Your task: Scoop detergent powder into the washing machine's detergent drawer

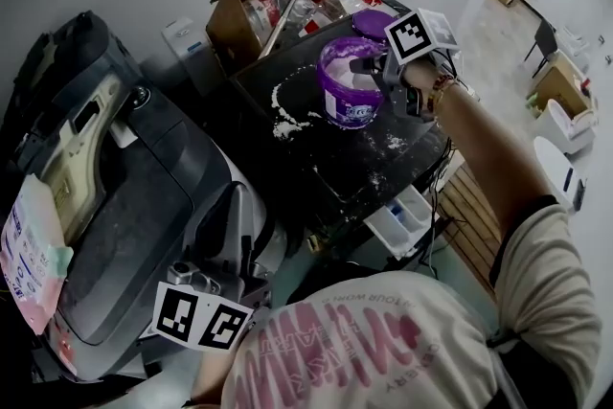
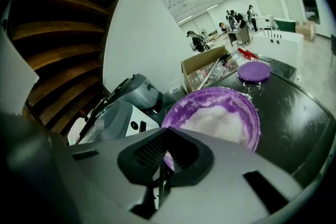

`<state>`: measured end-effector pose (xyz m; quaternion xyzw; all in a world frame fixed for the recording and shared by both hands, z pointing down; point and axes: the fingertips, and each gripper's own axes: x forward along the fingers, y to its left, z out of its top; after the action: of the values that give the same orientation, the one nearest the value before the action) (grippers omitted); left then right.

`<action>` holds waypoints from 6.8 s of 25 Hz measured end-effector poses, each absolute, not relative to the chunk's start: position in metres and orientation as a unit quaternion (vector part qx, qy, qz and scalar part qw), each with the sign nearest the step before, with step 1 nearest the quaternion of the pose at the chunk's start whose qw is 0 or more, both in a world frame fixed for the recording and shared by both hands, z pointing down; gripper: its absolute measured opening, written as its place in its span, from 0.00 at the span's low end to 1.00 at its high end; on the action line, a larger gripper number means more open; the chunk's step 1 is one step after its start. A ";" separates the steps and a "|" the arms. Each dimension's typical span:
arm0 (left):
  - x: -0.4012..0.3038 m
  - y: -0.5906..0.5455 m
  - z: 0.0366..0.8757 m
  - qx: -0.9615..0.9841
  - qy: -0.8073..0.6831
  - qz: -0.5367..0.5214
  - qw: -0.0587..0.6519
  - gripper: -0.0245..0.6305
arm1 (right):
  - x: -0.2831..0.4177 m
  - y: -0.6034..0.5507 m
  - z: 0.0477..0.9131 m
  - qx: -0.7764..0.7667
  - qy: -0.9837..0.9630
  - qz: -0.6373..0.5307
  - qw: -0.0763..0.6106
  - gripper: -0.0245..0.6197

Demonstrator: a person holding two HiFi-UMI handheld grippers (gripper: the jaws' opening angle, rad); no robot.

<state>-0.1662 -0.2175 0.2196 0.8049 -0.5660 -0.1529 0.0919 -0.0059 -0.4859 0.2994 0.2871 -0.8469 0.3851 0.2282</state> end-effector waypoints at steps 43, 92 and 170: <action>-0.155 -0.211 0.213 0.817 -0.547 -0.156 0.096 0.04 | 0.050 -0.484 0.293 0.375 -0.733 0.558 -0.101 0.04; -0.087 -0.181 0.247 0.903 -0.381 -0.128 0.151 0.04 | 0.162 -0.268 0.321 0.394 -0.654 0.567 -0.309 0.04; -0.067 -0.059 0.335 0.786 -0.565 -0.095 0.233 0.04 | 0.112 -0.181 0.495 0.304 -0.840 0.043 0.447 0.04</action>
<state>-0.0674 -0.0586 0.3346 0.7861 -0.5646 -0.0951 0.2331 0.1122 -0.1806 0.4953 0.3044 -0.8403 0.0431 0.4465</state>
